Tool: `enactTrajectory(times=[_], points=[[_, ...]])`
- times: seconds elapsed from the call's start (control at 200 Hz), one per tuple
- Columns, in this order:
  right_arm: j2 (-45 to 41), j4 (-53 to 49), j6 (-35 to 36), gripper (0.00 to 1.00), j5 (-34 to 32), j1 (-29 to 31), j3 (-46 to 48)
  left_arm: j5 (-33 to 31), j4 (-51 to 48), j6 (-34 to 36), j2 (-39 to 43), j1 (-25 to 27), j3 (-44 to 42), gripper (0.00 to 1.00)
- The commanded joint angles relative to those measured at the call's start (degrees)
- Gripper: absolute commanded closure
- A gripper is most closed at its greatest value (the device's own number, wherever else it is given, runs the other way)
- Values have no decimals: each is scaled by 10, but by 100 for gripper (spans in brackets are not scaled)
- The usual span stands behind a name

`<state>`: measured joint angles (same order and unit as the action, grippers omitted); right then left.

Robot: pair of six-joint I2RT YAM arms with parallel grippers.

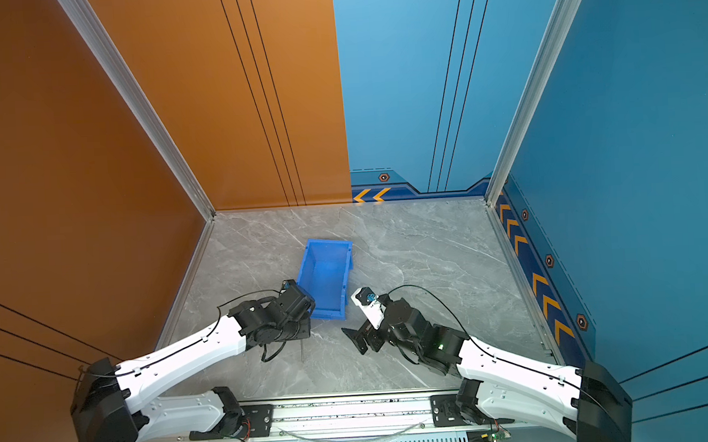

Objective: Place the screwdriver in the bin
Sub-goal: 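Lift the screwdriver with the left gripper, handle up, then carry the screwdriver over the blue bin and lower it inside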

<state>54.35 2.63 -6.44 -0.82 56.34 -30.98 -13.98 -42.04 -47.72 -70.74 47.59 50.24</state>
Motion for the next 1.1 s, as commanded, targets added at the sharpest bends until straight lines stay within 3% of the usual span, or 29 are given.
enactTrajectory(times=[0.0, 0.06, 0.1, 0.711, 1.092], points=[[-1, 1, -7, 0, 24, -12, -17, -20, -22, 26, -12, -8, 17, 92], [4, -10, -2, 0, 33, -18, -26, -23, -21, 32, -14, -8, 20, 94], [8, -16, 0, 0, 38, -23, -32, -25, -22, 36, -14, -7, 22, 100], [80, -51, 12, 0, 95, -67, -102, -23, 3, 138, 33, -1, 48, 100], [64, -54, 8, 0, 94, -90, -90, 0, 9, 199, -19, -19, 155, 100]])
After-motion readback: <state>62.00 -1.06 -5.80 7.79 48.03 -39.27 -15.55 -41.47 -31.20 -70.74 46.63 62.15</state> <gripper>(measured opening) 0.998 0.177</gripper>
